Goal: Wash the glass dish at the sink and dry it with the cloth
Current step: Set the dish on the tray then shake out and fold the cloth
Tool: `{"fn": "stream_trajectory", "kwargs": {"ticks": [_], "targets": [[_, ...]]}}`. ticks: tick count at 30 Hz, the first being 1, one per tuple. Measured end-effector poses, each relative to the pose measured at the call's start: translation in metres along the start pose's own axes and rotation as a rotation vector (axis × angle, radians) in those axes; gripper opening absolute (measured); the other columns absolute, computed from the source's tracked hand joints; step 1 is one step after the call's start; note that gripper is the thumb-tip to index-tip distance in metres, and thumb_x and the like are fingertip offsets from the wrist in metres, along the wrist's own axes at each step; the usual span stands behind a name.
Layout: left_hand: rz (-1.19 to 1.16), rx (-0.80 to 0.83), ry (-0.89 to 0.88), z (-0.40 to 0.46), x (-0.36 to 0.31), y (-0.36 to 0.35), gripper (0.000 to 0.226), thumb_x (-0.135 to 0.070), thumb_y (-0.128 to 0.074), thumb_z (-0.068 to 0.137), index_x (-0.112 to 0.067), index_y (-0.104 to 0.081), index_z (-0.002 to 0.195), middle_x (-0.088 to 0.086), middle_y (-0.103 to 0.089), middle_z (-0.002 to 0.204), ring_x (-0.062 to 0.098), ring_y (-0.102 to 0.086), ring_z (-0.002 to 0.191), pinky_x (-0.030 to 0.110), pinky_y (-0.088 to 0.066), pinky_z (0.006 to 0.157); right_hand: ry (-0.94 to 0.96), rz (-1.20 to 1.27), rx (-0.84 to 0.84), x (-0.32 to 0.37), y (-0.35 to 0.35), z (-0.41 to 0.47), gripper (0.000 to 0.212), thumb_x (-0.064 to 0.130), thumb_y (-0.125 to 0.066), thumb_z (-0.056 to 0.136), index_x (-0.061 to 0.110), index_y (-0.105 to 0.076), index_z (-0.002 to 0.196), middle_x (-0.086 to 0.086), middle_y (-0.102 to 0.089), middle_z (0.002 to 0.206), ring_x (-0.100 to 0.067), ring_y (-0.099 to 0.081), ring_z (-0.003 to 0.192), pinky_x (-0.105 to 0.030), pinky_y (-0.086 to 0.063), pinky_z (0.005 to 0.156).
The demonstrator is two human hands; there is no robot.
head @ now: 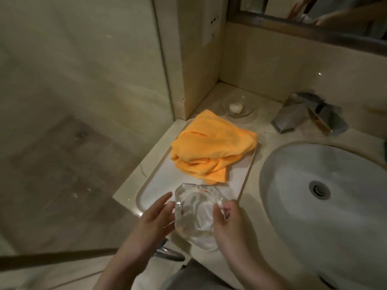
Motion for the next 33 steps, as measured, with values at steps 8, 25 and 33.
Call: {"fn": "stream_trajectory", "kwargs": {"ticks": [8,25,33], "targets": [[0.194,-0.009,-0.093,0.033,-0.002,0.019,0.028,-0.016,-0.05,0.094,-0.037,-0.064,0.105,-0.008,-0.071,0.107,0.011,-0.063,0.105,0.032,-0.048,0.091,-0.155,0.104,0.167,0.006,-0.036,-0.004,0.012,0.022,-0.045,0.095,0.011,-0.042,0.096,-0.001,-0.052,0.078,-0.021,-0.061,0.062,-0.012,-0.037,0.032],[0.371,-0.014,-0.101,0.063,0.004,0.031,0.029,-0.012,-0.044,0.094,-0.026,-0.066,0.107,0.004,-0.069,0.1,0.023,-0.065,0.094,0.041,-0.054,0.083,-0.223,0.118,0.286,0.003,-0.04,0.006,0.014,0.02,-0.047,0.094,0.009,-0.044,0.085,-0.012,-0.061,0.074,-0.011,-0.053,0.04,-0.013,-0.037,0.032],[0.394,-0.026,-0.073,0.06,0.004,0.03,0.025,-0.018,-0.045,0.096,-0.031,-0.065,0.104,0.0,-0.068,0.1,0.016,-0.065,0.091,0.032,-0.054,0.078,-0.156,-0.009,0.285,0.0,-0.041,0.013,0.024,0.024,-0.051,0.091,-0.001,-0.049,0.094,-0.023,-0.07,0.087,-0.019,-0.059,0.049,-0.018,-0.044,0.04]]}}
Point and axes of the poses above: each hand's wrist, its own z-axis towards the middle knuckle, its own y-axis out of the back of the hand, x = y × z, the point moved 4 cm from there along z, towards the middle knuckle
